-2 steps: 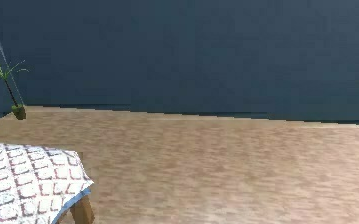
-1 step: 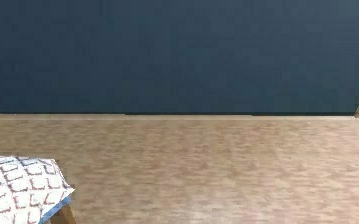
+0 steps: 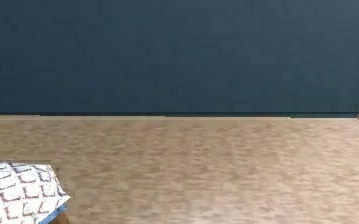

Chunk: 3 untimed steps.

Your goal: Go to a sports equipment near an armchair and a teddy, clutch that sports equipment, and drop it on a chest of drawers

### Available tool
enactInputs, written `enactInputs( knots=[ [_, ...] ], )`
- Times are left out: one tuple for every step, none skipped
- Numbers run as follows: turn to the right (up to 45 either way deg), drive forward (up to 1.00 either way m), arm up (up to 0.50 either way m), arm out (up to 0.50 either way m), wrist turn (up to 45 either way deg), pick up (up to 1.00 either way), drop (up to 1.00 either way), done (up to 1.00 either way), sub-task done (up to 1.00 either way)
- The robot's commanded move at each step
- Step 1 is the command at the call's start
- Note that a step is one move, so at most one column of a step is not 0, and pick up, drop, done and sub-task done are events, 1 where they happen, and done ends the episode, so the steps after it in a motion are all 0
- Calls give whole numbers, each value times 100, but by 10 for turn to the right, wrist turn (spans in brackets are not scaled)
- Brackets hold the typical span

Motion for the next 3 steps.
enactInputs(
  knots=[
    [-450,0,0,0,0,0,0,0,0],
    [-300,0,0,0,0,0,0,0,0],
    [0,15,0,0,0,0,0,0,0]
  ],
)
